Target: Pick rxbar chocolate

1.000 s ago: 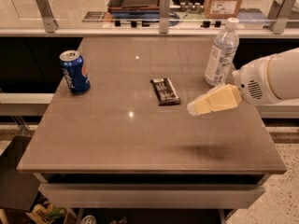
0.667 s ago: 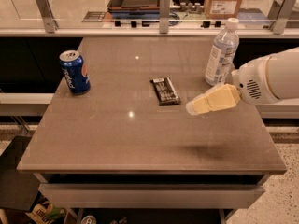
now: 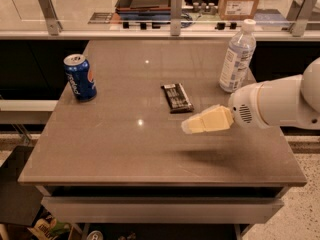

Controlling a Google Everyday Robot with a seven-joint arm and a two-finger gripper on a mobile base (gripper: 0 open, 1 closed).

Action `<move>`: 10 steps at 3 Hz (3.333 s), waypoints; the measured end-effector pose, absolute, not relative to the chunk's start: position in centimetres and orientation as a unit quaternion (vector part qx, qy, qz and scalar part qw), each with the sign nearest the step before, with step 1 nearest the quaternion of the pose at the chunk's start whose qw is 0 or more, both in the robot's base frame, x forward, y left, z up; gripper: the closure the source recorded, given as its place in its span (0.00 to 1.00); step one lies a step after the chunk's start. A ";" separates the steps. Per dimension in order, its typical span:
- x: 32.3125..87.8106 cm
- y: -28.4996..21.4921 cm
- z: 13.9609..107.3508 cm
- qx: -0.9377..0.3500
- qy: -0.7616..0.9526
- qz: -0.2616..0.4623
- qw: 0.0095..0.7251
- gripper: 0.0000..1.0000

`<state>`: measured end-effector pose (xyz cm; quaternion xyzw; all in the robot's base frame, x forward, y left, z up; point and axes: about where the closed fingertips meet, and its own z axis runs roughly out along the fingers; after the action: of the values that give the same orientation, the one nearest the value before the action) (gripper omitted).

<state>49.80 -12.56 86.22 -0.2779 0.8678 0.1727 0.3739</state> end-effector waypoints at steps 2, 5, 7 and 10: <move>52.4 -10.4 84.2 -0.302 0.849 0.176 0.397 0.00; 55.6 -9.4 80.9 -0.332 0.834 0.187 0.398 0.00; 58.8 -7.4 82.4 -0.362 0.803 0.167 0.443 0.00; 59.3 -6.6 81.6 -0.385 0.800 0.160 0.431 0.16</move>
Offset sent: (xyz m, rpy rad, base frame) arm 0.0518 0.0287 -0.0352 -0.0048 -0.1144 0.0989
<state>59.28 -6.62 81.58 -0.3854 0.8003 0.1600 0.4306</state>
